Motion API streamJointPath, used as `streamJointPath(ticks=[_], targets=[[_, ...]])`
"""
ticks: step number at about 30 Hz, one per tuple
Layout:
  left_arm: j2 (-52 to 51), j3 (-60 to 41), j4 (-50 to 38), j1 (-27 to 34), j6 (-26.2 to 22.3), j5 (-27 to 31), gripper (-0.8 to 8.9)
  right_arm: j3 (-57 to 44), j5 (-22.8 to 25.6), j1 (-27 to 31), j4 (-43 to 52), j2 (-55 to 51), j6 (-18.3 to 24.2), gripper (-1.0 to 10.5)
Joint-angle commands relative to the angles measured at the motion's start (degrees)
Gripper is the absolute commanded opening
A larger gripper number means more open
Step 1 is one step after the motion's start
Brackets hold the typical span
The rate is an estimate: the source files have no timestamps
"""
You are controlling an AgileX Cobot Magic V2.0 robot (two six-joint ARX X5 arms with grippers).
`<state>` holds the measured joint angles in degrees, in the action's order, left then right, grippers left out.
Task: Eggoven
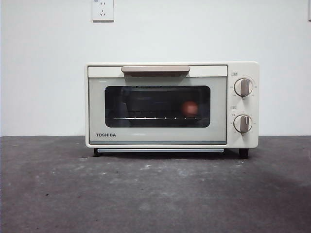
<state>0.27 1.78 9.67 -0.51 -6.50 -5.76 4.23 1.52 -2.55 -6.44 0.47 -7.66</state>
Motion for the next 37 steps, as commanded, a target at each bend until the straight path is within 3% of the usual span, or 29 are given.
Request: streamJointPath(ticks=[1, 7, 37], targets=[[-0.09, -1.62, -0.63, 0.09, 0.13, 0.22, 0.07, -1.53, 0.0, 0.46, -0.04, -0.26, 0.39, 0.0], [-0.09, -1.62, -0.66, 0.09, 0.13, 0.24, 0.07, -3.65, -0.02, 0.55, -3.72, -0.26, -2.21, 0.0], [-0.09, -1.62, -0.63, 0.09, 0.13, 0.24, 0.08, -3.54, 0.02, 0.52, -2.14, -0.26, -2.16, 0.0]])
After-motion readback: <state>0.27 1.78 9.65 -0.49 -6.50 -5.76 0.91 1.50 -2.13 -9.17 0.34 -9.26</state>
